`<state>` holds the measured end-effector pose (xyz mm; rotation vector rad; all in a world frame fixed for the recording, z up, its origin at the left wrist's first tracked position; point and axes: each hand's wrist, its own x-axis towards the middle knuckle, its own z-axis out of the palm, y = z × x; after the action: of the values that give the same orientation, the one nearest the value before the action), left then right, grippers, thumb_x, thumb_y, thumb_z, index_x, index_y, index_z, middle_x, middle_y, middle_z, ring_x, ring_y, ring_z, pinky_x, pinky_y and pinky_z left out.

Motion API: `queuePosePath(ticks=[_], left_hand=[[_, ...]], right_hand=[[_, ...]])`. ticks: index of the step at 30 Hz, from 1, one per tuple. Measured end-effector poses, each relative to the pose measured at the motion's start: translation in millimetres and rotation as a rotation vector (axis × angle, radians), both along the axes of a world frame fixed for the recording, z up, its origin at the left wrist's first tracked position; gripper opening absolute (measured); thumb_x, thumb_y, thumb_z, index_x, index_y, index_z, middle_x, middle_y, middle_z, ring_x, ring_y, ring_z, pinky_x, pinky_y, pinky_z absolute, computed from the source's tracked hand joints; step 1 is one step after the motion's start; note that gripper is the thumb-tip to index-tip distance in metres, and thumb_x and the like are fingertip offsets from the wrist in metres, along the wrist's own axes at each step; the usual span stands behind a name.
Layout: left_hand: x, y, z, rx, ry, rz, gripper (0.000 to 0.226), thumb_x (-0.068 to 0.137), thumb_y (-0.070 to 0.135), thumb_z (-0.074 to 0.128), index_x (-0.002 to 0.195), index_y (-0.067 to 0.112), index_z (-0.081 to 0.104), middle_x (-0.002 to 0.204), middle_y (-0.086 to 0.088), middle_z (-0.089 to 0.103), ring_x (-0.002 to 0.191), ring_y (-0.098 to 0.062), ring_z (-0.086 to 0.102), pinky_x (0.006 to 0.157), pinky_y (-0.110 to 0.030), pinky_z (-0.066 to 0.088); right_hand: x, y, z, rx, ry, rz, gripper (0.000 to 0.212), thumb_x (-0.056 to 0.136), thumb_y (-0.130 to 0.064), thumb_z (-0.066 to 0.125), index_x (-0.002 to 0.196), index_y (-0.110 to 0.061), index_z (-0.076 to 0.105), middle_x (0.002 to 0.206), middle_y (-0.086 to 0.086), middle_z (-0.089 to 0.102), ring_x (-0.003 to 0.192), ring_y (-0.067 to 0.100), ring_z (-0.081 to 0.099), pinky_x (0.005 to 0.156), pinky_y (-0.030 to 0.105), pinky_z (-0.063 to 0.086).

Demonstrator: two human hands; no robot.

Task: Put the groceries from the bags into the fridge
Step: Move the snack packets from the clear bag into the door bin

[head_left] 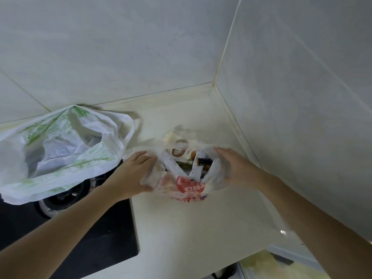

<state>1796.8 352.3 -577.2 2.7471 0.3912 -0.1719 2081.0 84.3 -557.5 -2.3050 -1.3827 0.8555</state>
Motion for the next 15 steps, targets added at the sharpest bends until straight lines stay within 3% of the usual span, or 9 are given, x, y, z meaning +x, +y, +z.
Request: queuePosePath(ticks=[3,6,10,13,15], left_hand=[[-18.0,-7.0,19.7,0.175,-0.097,-0.123,0.082,0.067,0.043,0.089,0.139,0.017,0.059,0.141,-0.001,0.060,0.138,-0.029,0.046,0.106,-0.050,0.051],[-26.4,-14.8,36.9,0.067,-0.204,-0.224,0.061,0.080,0.042,0.077,0.137,0.027,0.059,0.140,0.010,0.057,0.138,-0.020,0.045,0.113,-0.038,0.043],[-19.9,-15.6,56.8,0.042,-0.296,-0.230,0.036,0.095,0.042,0.061,0.128,0.028,0.067,0.131,0.018,0.062,0.134,-0.017,0.047,0.105,-0.034,0.042],[-2.9,-10.3,44.3,0.140,-0.289,-0.193,0.030,0.103,0.038,0.049,0.120,0.024,0.069,0.120,0.014,0.067,0.128,-0.022,0.053,0.096,-0.039,0.046],[7.7,-6.6,29.7,0.145,-0.225,-0.134,0.033,0.104,0.040,0.044,0.123,0.023,0.065,0.116,0.010,0.066,0.120,-0.023,0.056,0.092,-0.040,0.049]], right_hand=[[-18.7,-4.0,25.3,0.338,-0.315,-0.054,0.044,0.081,-0.001,0.065,0.122,-0.017,0.067,0.120,-0.004,0.061,0.113,0.019,0.058,0.096,0.036,0.050],[-38.0,0.7,30.0,0.464,-0.504,0.060,0.014,0.091,-0.008,0.067,0.102,-0.014,0.071,0.100,-0.003,0.062,0.094,0.020,0.055,0.082,0.036,0.047],[-39.8,2.7,10.7,0.398,-0.502,0.131,0.019,0.095,-0.032,0.065,0.104,-0.020,0.077,0.094,-0.009,0.073,0.095,0.018,0.060,0.090,0.033,0.040],[-32.3,1.8,0.1,0.410,-0.511,0.016,0.011,0.084,-0.029,0.082,0.088,-0.020,0.079,0.077,-0.008,0.074,0.076,0.019,0.065,0.093,0.036,0.045],[-31.1,1.3,0.2,0.436,-0.505,-0.066,0.011,0.083,-0.025,0.085,0.082,-0.018,0.076,0.070,-0.006,0.071,0.066,0.020,0.064,0.078,0.036,0.052]])
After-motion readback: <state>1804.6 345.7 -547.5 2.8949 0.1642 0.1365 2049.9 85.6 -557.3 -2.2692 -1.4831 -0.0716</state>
